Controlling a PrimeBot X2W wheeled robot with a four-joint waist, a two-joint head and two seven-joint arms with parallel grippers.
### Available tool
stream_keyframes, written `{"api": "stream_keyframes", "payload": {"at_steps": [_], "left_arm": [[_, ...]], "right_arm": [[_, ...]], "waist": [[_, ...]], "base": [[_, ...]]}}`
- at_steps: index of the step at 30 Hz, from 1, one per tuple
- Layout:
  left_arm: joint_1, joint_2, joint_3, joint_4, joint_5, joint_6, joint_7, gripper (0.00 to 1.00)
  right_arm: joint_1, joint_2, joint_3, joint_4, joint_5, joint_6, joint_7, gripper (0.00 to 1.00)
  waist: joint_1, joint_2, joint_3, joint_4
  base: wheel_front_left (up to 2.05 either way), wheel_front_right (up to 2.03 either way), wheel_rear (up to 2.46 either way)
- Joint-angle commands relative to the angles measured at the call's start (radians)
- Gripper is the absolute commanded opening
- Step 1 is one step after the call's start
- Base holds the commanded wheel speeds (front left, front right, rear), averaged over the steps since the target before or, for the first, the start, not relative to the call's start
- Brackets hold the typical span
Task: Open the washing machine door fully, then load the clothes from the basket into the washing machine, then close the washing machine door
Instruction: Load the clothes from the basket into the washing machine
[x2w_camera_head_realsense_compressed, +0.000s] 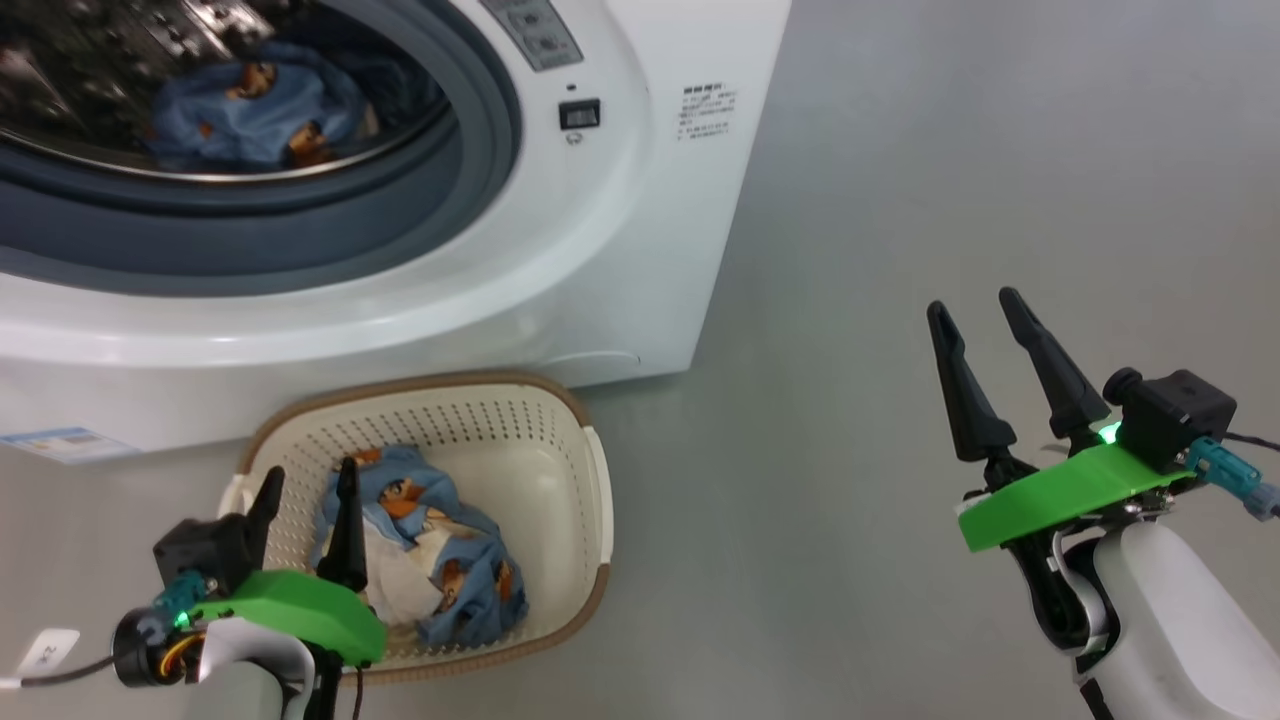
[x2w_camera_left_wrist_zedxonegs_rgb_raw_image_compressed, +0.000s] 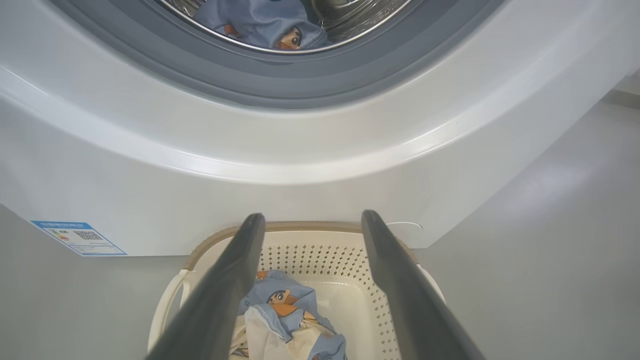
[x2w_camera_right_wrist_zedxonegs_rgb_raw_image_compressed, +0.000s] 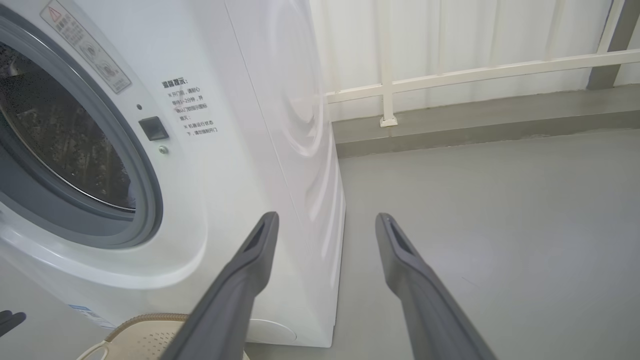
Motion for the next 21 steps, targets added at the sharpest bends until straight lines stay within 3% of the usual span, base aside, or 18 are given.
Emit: {"api": "stream_keyframes", "payload": {"at_steps": [1,21], "left_arm": [[-0.033,0.029,0.023,0.007,-0.006,-0.008,-0.005,1.0],[-0.357,0.067,-0.08,0.448,-0.101,-0.023,0.092,1.0]], "right_arm": [[-0.022,-0.001,0.011,-0.029,-0.008,0.005,-0.008,1.0],[-0.145,0.02,0.0,-0.107,-0.033,0.005,-0.008,1.0]], "waist": [[0.0,0.0,0.067,-0.028],[0.0,0.0,0.405,-0.092]], "base": [[0.0,0.0,0.0],[0.0,0.0,0.0]]}}
